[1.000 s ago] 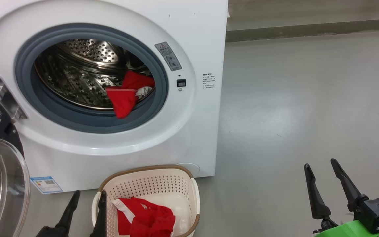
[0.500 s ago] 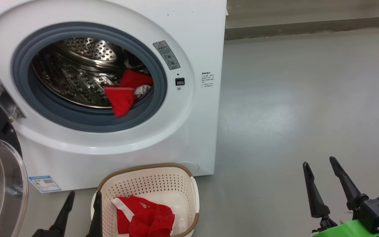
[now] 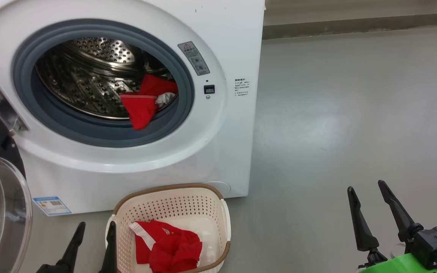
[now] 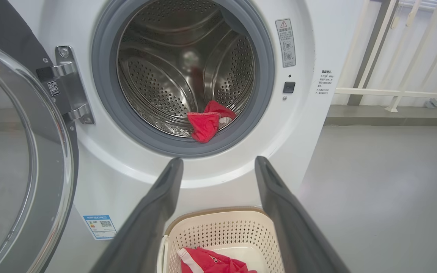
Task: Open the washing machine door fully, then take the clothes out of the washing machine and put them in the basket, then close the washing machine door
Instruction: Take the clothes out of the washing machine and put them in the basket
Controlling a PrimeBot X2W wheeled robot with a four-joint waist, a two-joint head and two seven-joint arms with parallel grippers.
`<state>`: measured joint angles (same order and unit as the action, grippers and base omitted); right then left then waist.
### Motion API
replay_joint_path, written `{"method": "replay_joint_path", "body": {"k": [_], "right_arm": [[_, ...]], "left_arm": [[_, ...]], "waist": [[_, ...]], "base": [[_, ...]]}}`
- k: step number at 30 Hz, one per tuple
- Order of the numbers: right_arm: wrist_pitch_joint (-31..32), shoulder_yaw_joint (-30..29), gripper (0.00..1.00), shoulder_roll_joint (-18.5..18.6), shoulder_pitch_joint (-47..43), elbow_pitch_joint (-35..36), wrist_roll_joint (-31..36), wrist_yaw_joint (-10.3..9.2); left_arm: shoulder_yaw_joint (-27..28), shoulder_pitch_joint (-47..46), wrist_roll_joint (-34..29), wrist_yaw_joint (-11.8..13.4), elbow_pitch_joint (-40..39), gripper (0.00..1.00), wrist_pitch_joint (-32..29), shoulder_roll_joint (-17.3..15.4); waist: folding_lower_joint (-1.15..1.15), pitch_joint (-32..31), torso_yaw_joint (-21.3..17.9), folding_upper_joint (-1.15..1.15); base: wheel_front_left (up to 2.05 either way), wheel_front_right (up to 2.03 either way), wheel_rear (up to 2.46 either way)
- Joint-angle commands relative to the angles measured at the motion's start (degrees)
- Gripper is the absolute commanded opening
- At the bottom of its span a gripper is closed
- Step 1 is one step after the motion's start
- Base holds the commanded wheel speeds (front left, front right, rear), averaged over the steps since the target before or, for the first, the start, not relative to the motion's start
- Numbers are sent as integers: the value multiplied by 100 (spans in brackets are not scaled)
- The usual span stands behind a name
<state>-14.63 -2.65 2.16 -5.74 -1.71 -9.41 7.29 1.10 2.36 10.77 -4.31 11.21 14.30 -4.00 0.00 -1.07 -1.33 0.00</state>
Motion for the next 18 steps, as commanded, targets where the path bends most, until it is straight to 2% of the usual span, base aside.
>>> {"method": "replay_joint_path", "body": {"k": [1,11,18], "right_arm": [[-37,180,100,72,108,170,57,20],[-37,377,100,72,309,239,47,20],[-37,555,100,72,692,315,91,20]], "left_arm": [[231,-263,55,61,-118,100,70,-23],[319,-547,201,52,-133,100,70,12],[273,-1269,166,10,-19,100,70,-96]], "waist": [[0,45,20,0],[0,439,21,0],[0,1019,39,0]], "base": [[0,0,0],[0,0,0],[0,0,0]]}}
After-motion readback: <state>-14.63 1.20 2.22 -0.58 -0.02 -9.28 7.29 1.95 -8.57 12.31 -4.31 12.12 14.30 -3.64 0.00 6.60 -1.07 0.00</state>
